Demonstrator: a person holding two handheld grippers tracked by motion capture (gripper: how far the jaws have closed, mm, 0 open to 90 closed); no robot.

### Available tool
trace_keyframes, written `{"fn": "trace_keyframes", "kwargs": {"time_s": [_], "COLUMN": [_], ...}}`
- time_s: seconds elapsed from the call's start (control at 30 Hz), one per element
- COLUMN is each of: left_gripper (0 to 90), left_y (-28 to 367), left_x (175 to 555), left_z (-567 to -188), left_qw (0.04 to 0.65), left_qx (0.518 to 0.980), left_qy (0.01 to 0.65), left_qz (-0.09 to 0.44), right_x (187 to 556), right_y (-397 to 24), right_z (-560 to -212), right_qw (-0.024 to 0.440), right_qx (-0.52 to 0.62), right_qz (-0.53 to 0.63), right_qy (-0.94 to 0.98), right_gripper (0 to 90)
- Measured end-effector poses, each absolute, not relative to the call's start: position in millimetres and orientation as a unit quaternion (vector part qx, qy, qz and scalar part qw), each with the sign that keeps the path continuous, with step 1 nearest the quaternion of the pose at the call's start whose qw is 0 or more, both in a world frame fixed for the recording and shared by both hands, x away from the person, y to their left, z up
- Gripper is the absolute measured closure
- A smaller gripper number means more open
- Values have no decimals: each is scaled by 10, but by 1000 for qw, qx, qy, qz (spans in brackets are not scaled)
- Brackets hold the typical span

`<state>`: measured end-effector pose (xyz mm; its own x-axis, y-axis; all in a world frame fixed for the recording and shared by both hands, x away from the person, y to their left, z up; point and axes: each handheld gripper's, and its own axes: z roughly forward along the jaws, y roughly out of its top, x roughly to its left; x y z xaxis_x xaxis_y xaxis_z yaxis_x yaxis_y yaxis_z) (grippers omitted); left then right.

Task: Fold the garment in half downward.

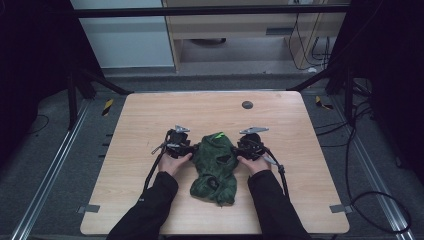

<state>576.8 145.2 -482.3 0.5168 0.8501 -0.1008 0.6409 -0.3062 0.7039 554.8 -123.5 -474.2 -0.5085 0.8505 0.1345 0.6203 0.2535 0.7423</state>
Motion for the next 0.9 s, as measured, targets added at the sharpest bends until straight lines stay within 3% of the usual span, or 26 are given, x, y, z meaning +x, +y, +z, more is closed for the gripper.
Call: {"fn": "trace_keyframes", "kwargs": {"time_s": [0.27,0.53,0.73,0.9], "left_gripper": [602,776,866,889], "left_y": [1425,1405,1388,1386], "left_x": [5768,5749,5734,5715], "left_z": [-4873,-4889,-4886,-4862], "left_qw": [350,350,350,353], "left_qx": [800,802,805,806], "left_qy": [468,466,463,457], "left_qz": [135,127,124,128], "right_x": [5572,5573,5573,5564], "right_y": [-1211,-1197,-1202,-1203], "right_z": [-4831,-4852,-4851,-4835], "right_qw": [137,128,130,128], "right_qx": [473,471,467,465], "right_qz": [371,363,360,363], "right_qy": [788,794,797,797], "right_gripper": [645,773,819,847]}}
